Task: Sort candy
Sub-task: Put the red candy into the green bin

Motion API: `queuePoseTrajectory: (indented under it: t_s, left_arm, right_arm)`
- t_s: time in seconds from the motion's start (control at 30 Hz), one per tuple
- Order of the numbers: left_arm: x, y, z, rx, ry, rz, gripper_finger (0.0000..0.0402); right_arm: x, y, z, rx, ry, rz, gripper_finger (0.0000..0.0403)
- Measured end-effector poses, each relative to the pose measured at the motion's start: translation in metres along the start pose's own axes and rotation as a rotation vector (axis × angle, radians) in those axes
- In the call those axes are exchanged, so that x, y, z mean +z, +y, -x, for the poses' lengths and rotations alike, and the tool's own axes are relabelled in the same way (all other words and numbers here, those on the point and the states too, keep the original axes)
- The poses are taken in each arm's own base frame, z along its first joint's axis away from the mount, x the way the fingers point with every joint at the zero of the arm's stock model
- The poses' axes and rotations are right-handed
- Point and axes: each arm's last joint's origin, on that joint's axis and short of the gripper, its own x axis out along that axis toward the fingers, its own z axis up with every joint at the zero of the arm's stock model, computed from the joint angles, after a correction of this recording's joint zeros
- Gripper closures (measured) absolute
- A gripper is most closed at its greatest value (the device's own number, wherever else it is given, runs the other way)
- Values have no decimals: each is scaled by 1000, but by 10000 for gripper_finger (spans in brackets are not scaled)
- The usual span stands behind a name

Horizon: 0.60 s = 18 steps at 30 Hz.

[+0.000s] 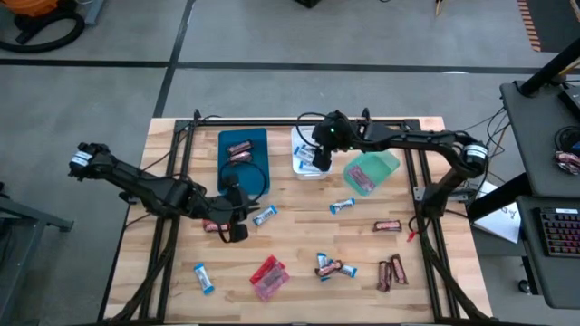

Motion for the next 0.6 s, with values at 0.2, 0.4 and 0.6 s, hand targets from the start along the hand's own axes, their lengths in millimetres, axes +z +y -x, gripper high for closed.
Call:
queuePoseTrajectory:
  t_s: [0.2, 0.4, 0.6]
  left_arm:
    - [-12, -9, 1, -27, 24, 95, 363]
    - [-43, -20, -6, -74, 91, 216, 363]
    - [-70, -44, -23, -190, 19, 224, 363]
  right_arm:
    - [5, 32, 33, 128, 12, -110, 195]
    - [6, 76, 68, 239, 8, -95, 199]
    - [-2, 127, 93, 340, 23, -37, 200]
